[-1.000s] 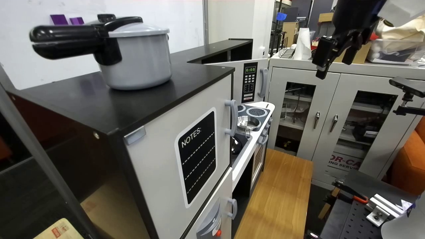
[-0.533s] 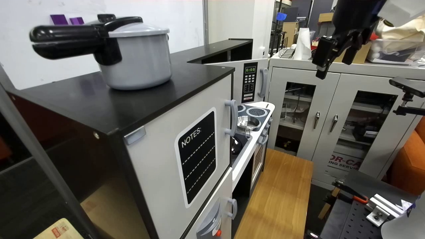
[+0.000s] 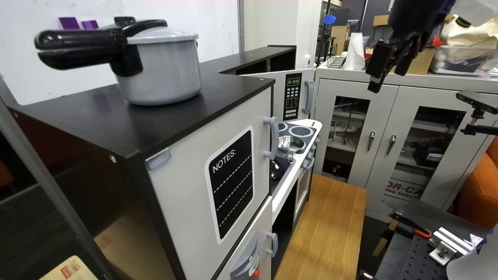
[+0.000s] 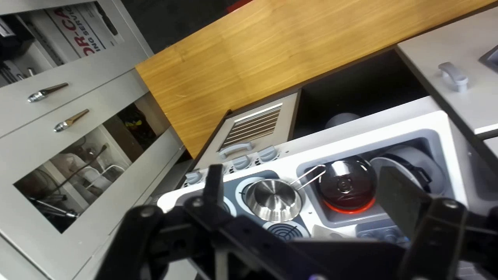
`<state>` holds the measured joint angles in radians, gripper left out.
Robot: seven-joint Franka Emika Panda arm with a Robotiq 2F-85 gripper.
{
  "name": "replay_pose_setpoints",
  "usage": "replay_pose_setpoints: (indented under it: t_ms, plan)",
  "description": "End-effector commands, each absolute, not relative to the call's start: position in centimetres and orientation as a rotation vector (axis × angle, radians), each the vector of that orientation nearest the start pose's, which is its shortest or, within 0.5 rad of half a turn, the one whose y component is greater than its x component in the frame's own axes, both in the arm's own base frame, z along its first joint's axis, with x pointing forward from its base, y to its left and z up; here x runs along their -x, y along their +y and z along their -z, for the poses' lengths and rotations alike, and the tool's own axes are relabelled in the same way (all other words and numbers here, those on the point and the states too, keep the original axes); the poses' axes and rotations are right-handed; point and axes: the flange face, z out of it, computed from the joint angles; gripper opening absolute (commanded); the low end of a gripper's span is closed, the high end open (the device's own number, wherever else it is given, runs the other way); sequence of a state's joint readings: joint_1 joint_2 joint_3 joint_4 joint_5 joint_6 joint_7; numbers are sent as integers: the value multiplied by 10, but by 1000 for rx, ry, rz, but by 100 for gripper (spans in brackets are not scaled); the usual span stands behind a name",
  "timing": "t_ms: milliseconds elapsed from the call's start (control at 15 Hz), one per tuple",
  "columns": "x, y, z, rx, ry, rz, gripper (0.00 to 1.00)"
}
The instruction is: Open the top compartment of the refrigerator
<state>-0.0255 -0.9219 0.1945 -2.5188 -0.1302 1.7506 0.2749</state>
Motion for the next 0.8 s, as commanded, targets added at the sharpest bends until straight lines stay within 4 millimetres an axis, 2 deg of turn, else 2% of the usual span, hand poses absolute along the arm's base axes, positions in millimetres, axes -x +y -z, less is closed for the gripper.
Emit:
replay_pose_setpoints:
  t_ms: [0, 533, 667, 733]
  plan:
    - [-279, 57, -572, 3230, 46, 323, 100]
    - [-270, 90, -579, 3039, -466, 344, 100]
    - [-270, 94, -579, 3035, -503, 339, 100]
    - [-267, 94, -580, 3075, -448, 327, 100]
